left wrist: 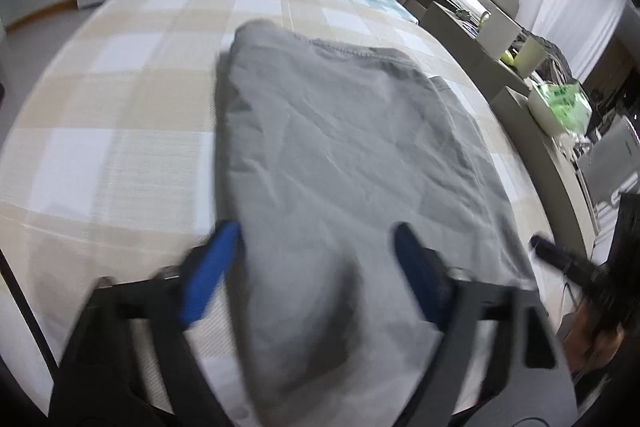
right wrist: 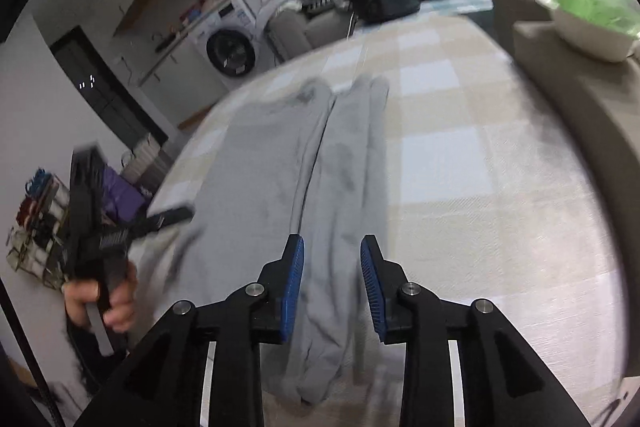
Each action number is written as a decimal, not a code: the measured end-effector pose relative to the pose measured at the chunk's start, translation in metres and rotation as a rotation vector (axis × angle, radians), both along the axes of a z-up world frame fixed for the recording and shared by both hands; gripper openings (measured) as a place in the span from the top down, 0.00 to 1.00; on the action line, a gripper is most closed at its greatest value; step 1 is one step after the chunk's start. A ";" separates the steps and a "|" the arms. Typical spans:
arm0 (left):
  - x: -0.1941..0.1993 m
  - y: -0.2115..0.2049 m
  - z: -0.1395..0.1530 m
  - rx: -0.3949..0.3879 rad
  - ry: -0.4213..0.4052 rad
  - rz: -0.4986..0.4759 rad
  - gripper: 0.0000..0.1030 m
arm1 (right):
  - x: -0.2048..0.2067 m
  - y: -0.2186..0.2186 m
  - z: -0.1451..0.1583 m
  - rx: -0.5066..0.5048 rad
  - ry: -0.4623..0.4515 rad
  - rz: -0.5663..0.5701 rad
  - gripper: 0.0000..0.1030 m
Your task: Fold small clothes
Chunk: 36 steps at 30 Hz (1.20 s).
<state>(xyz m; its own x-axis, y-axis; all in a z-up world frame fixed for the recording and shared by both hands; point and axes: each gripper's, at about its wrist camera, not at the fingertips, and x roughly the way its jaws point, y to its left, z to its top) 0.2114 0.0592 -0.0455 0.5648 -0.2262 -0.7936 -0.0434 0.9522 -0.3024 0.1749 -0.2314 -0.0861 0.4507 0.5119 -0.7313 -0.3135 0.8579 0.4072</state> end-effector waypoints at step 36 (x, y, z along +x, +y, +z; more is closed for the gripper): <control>-0.056 -0.001 -0.015 0.127 -0.035 -0.095 0.28 | -0.009 0.029 -0.017 -0.325 -0.127 0.083 0.62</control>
<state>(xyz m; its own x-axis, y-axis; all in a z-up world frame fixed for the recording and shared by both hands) 0.1555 0.0584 -0.0600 0.5734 -0.1789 -0.7995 0.0566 0.9822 -0.1792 0.1660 -0.2026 -0.1027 0.5149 0.3008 -0.8027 -0.4184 0.9055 0.0709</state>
